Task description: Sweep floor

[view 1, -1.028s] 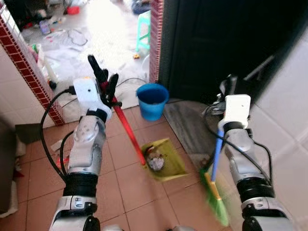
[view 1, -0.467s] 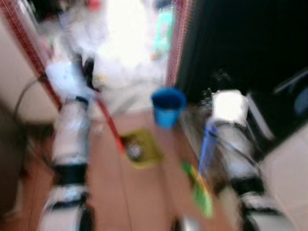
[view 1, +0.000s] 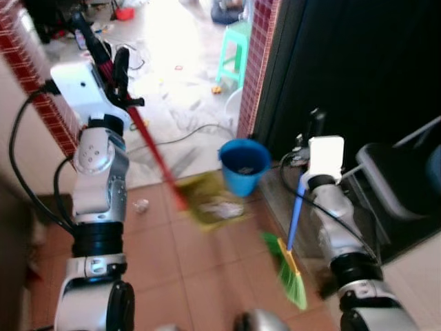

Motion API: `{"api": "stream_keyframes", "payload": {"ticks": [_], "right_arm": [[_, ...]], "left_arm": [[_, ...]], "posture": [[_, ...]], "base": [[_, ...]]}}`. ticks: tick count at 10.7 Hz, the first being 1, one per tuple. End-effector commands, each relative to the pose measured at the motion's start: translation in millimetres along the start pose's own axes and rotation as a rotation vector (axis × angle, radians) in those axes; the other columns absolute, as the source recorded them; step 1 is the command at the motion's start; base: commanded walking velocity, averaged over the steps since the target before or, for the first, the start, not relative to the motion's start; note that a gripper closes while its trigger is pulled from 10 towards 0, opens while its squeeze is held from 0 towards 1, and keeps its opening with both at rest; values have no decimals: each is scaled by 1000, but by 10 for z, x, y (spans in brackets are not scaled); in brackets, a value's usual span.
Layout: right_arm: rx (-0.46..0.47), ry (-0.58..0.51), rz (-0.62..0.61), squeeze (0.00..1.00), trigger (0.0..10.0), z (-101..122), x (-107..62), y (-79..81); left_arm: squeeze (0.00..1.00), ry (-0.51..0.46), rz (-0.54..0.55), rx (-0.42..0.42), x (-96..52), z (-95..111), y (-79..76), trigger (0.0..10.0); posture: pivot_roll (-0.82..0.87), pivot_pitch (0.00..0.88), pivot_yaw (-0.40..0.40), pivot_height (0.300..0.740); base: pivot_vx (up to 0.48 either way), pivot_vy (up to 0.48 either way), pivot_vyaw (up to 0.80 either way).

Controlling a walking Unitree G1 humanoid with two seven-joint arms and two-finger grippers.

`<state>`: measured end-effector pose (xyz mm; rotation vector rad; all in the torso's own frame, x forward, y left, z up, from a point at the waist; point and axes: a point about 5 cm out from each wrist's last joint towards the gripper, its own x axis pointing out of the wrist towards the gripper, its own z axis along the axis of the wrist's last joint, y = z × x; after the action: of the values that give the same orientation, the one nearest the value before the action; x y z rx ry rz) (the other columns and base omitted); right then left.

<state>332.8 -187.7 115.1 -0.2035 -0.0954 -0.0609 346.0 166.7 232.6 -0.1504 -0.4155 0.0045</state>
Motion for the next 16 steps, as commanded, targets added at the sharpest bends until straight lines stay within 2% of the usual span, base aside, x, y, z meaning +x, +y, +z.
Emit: {"api": "stream_keyframes", "payload": {"ticks": [1,8,16], "right_arm": [[-26,-41,8,0,10000,112,60,12],[-21,-35,13,0,10000,92,59,50],[-17,-19,29,0,10000,55,64,106]], "left_arm": [[0,-87,-16,-44,49,186,-57,10000],[0,-90,-69,-79,52,220,-229,10000],[0,-86,-90,-88,53,236,-300,10000]], "posture": [[-21,0,0,740],[-17,0,3,740],[-9,0,5,740]], "base": [[480,0,0],[469,0,0],[437,0,0]]}}
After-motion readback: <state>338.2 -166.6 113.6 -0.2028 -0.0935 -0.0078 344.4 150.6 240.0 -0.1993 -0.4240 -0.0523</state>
